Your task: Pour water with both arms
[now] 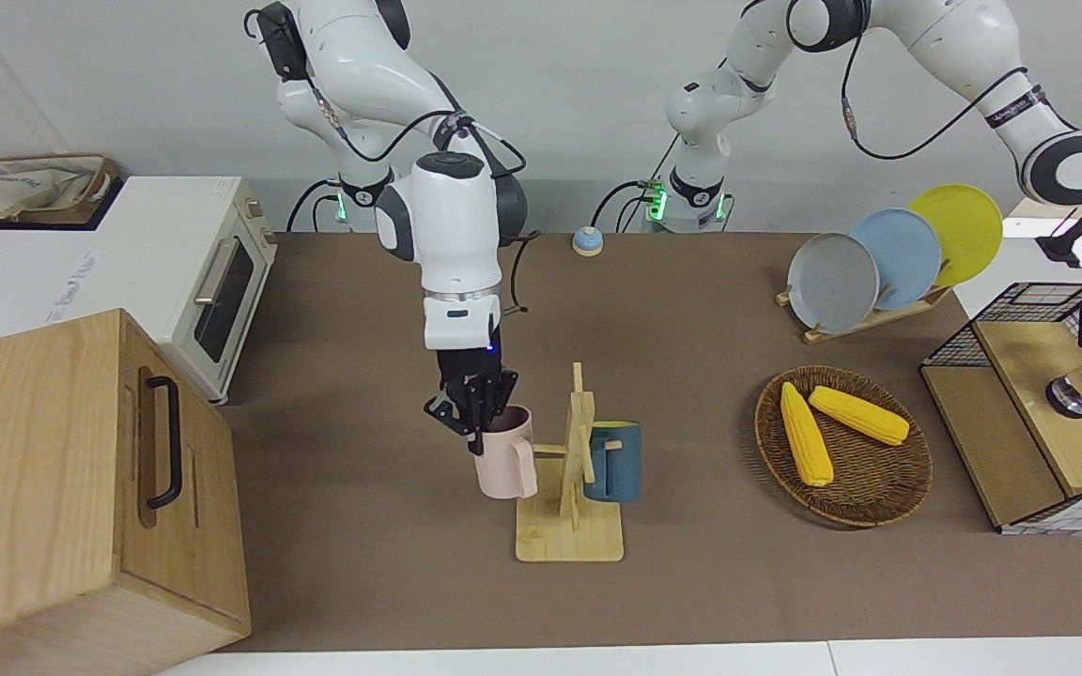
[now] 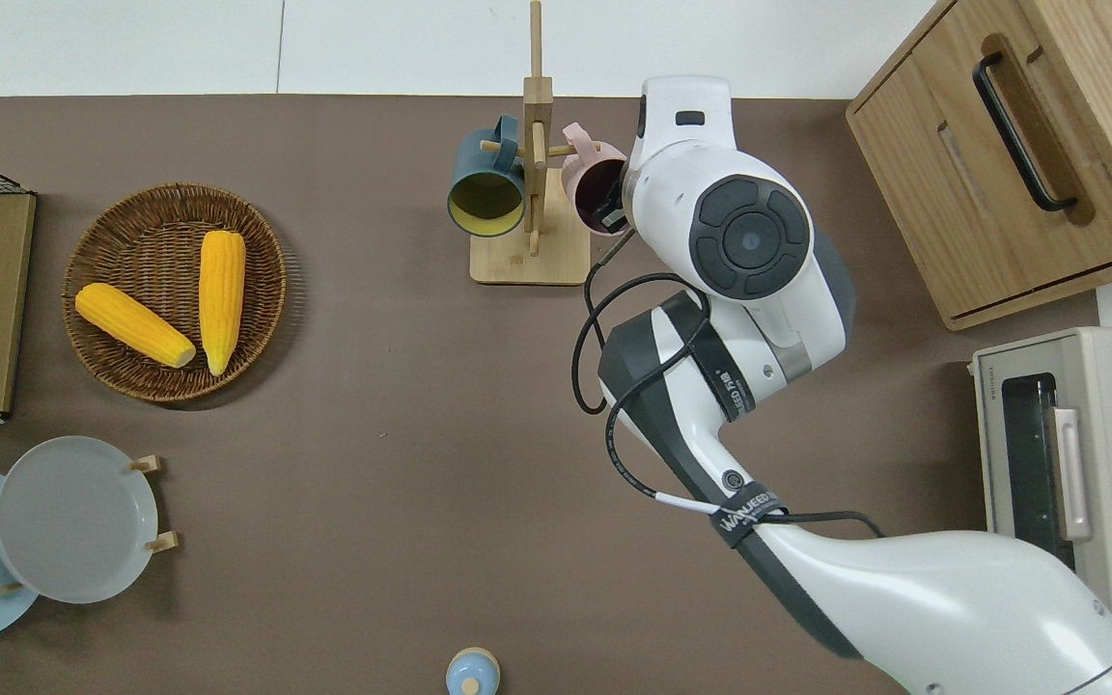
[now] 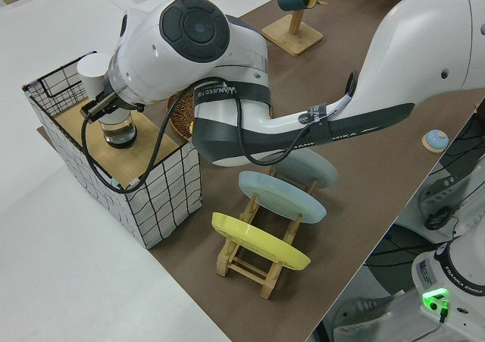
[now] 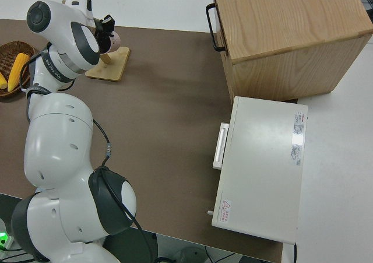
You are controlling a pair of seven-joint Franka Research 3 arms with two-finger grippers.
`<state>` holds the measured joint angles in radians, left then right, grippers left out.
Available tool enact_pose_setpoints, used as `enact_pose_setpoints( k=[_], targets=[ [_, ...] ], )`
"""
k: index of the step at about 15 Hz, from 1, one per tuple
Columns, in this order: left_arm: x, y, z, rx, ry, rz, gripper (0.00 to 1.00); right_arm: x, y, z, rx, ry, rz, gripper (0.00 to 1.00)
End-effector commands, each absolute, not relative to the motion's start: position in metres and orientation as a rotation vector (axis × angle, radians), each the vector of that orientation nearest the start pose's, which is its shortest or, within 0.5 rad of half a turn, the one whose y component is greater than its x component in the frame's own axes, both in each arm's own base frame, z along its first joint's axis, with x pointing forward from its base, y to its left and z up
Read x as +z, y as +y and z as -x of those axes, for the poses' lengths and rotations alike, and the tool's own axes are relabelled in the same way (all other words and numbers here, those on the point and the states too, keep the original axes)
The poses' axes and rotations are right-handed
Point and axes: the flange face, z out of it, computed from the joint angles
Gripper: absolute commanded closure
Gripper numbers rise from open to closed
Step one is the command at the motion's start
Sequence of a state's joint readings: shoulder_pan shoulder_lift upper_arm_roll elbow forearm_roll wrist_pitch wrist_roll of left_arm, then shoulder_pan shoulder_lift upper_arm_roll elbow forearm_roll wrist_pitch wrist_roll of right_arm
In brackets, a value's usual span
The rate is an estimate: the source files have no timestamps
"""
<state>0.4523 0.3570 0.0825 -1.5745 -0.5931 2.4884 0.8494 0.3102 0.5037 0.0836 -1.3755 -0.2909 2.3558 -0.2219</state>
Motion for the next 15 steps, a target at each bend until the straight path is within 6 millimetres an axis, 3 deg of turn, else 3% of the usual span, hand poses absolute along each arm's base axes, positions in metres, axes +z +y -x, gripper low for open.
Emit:
enact_pose_setpoints(
  k=[1, 8, 15],
  targets=[
    [0.513, 0.355, -0.615, -1.113, -0.035, 2.908, 1.0, 0.488, 0.265, -0.682, -0.783, -1.136, 2.986, 1.0],
    [0.52, 0.351, -0.617, -1.128, -0.05, 2.91, 1.0, 0.505, 0.247, -0.675, -0.738, -1.104, 3.018, 1.0],
    [0.565, 0.335, -0.608, -1.105, -0.047, 2.91, 1.0, 0.513, 0.218, -0.664, -0.714, -1.127, 3.042, 1.0]
  ],
)
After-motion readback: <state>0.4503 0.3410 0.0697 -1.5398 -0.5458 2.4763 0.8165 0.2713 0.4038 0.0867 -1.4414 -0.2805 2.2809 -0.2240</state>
